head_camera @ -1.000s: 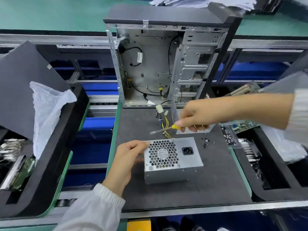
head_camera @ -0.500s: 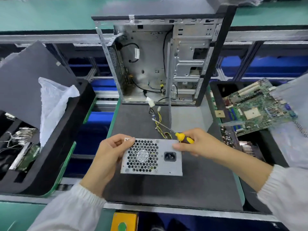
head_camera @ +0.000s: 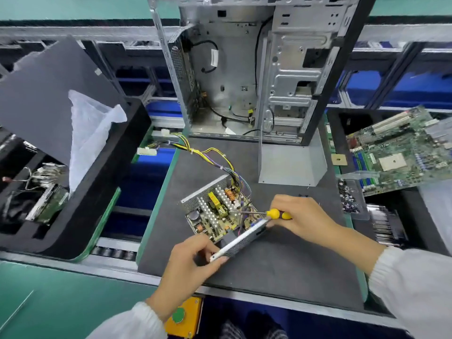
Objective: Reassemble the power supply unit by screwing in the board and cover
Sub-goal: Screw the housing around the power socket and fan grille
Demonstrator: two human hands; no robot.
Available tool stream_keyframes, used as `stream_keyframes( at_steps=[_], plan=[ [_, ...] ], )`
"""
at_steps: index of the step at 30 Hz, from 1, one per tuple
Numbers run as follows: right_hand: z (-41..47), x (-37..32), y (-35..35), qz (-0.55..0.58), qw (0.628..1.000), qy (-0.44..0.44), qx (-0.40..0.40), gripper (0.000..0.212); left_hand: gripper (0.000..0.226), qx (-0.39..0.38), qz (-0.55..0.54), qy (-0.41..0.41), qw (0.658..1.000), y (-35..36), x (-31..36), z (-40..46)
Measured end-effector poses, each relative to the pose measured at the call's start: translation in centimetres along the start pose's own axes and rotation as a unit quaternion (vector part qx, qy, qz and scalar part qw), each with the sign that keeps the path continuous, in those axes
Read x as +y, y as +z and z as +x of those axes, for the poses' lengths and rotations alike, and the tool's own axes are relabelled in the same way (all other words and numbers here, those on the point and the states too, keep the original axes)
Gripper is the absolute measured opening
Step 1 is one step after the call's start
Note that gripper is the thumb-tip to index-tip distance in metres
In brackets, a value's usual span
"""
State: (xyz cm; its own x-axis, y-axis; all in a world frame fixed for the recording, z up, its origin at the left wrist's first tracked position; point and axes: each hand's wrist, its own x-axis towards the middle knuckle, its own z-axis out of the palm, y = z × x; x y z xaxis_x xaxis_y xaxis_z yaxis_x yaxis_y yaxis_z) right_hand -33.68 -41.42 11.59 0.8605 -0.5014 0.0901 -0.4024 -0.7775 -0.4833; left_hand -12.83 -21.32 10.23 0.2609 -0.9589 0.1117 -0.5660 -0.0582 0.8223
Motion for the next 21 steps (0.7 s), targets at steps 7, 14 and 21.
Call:
stream_keyframes(
  at_steps=[7,14,21],
  plan=[
    [1.4,4.1,-1.3,0.008,0.983,0.112,0.144,0.017,0.016,0.077,0.092,0.106,0.987,-2.8,0.5,4.0],
    [-4.9,7.9,-1.1,-0.033,0.950,0.255,0.180,0.012,0.029,0.035,0.204,-0.023,0.978,-3.9,-0.6,10.1],
    [-3.5,8.2,1.1,-0.033,0.948,0.266,0.171,0.021,0.006,0.021,0.200,-0.036,0.979,-3.5,1.2,8.3]
  ],
)
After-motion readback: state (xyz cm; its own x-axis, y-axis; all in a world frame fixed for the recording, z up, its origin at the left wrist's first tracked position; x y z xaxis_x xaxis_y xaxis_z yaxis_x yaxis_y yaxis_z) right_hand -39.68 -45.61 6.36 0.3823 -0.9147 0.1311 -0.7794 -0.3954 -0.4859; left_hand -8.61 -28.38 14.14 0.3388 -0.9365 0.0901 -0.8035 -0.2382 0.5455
